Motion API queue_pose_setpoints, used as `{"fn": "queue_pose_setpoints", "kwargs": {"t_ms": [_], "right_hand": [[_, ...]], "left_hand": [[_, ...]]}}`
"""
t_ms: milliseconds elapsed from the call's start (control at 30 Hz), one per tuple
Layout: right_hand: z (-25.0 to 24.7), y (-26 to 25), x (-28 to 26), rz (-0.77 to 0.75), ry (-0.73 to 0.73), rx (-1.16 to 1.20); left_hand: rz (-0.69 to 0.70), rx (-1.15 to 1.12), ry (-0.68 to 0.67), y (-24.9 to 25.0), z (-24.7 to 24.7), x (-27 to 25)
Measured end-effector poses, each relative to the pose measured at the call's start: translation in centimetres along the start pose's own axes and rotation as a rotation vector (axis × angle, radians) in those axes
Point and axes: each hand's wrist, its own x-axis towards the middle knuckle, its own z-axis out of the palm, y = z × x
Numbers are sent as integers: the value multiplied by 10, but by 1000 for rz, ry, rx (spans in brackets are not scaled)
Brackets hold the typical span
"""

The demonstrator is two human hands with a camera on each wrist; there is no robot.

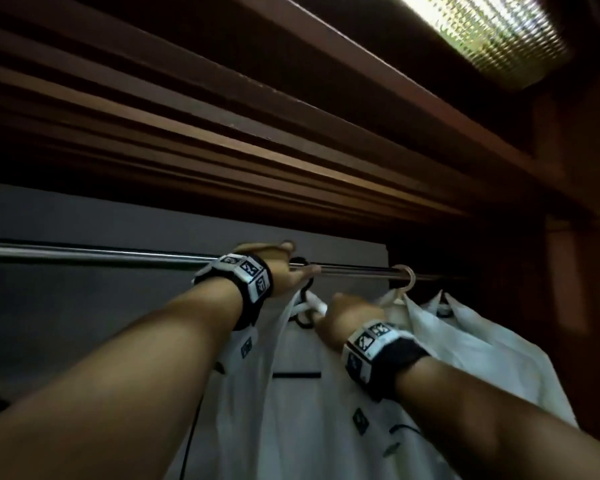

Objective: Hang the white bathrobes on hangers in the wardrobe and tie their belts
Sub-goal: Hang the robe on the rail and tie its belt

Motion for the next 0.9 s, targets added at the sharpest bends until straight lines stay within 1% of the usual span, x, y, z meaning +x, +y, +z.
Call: {"fn": "queue_pose_setpoints", "kwargs": {"t_ms": [67,133,167,233,367,467,533,633,667,767,900], "right_hand": [[10,-1,17,44,-20,82],[15,3,26,104,-17,185],[19,6,28,102,-25,210],[25,10,28,50,-54,204],[35,13,26,9,-25,227],[42,10,24,-2,24,290],[48,8,23,35,76,367],[52,3,20,164,137,523],[52,2,19,178,143,542],[53,3,19,166,171,527],[63,6,26,168,256,535]], "left_hand": [[78,12,32,1,3,8],[140,-10,20,2,3,14],[151,-14,6,2,4,17],[161,-13,6,3,5,23],[83,111,27,9,9,27],[14,211,76,14,12,24],[-20,245,102,16,13,21],[-60,272,119,20,14,17],[-67,277,128,21,15,16],[-103,298,153,25,17,14],[-143,328,167,29,19,10]]}}
